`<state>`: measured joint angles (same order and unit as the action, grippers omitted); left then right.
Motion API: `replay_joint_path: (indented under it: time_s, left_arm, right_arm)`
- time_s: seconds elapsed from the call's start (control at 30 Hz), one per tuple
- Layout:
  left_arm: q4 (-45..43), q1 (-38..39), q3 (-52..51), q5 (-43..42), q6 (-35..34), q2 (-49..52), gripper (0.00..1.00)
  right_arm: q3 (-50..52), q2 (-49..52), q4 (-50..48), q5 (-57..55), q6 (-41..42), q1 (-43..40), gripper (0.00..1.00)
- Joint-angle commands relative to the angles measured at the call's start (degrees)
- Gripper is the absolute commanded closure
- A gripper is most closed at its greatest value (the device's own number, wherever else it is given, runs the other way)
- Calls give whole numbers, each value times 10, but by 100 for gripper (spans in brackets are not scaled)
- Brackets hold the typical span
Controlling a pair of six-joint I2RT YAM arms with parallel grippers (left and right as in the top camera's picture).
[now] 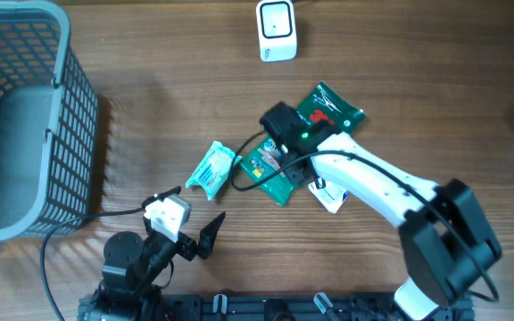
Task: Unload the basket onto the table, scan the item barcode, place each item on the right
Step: 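Lift the Kleenex pack and hold its barcode under the scanner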
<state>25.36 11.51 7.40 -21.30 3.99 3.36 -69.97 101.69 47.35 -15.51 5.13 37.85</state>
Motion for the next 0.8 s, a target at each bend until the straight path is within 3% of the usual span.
replay_joint_path:
  time_s: [0.0, 0.1, 0.23, 0.47, 0.63, 0.77]
  left_arm:
    - [4, -2, 1, 0, 1, -6, 0]
    - [4, -2, 1, 0, 1, -6, 0]
    - [4, -2, 1, 0, 1, -6, 0]
    - [4, -2, 1, 0, 1, -6, 0]
    - [4, -2, 1, 0, 1, -6, 0]
    - [4, -2, 1, 0, 1, -6, 0]
  right_arm:
    - [-27, -99, 6, 3, 41, 0, 96]
    - [-27, -176, 10, 104, -7, 0, 96]
    - [-27, -276, 73, 444, -276, 0, 96]
    - [-27, -346, 74, 712, -404, 0, 95]
    - [-27, -348, 52, 828, -406, 0, 95]
    - [-27, -347, 20, 816, -289, 0, 96]
